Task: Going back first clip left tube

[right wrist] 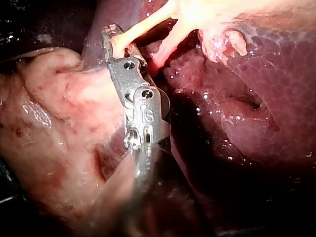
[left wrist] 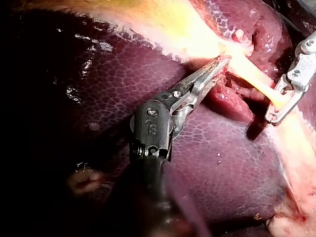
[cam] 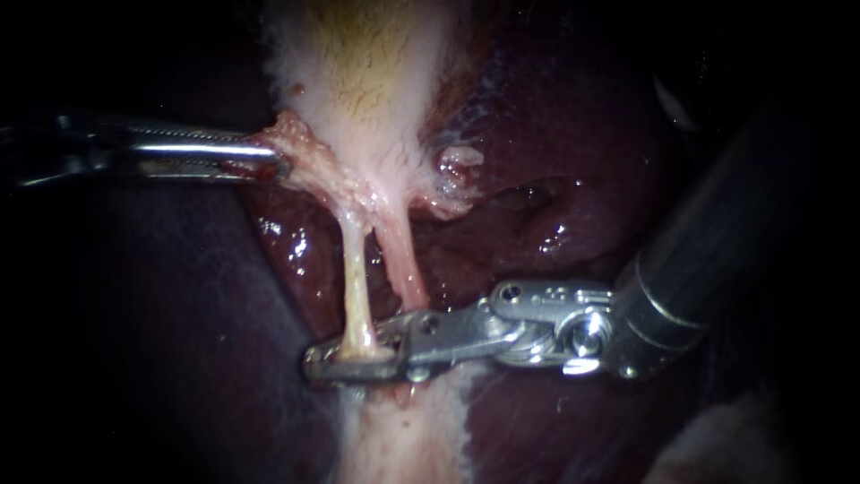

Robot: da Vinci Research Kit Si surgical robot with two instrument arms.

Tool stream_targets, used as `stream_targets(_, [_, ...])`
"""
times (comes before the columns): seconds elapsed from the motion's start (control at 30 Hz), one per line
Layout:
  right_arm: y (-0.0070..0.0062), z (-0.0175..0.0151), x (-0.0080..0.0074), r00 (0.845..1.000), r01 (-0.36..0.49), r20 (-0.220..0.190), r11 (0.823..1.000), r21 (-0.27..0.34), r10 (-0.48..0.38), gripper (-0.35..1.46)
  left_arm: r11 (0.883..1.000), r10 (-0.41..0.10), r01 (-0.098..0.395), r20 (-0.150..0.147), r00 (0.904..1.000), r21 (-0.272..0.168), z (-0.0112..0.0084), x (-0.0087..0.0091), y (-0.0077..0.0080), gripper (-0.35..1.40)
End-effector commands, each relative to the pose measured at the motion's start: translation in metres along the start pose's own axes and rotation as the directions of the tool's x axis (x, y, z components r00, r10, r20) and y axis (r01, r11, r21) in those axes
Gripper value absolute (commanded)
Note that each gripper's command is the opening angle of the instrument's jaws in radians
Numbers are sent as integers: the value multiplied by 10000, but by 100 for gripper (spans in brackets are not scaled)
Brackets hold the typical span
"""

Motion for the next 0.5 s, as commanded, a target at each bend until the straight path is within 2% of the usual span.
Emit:
stream_targets(0.03, [0, 0, 0, 10000, 1, 2, 10000, -5, -1, -35, 10000, 0, 0, 1, 10000, -5, 0, 0, 0, -35])
stream_targets(0.33, [1, 1, 0, 10000, 7, 36, 10000, -7, -7, -35, 10000, 0, 0, 1, 10000, -6, -1, 0, 0, -35])
stream_targets(0.47, [3, 4, 2, 9999, 3, -135, 9998, -185, -6, 27, 10000, -1, 1, 2, 10000, -7, -1, 0, 0, -35])
stream_targets(0.5, [5, 5, 3, 9995, 293, -145, 9993, -227, -297, 33, 10000, -1, 1, 2, 10000, -7, -1, 0, 0, -35])
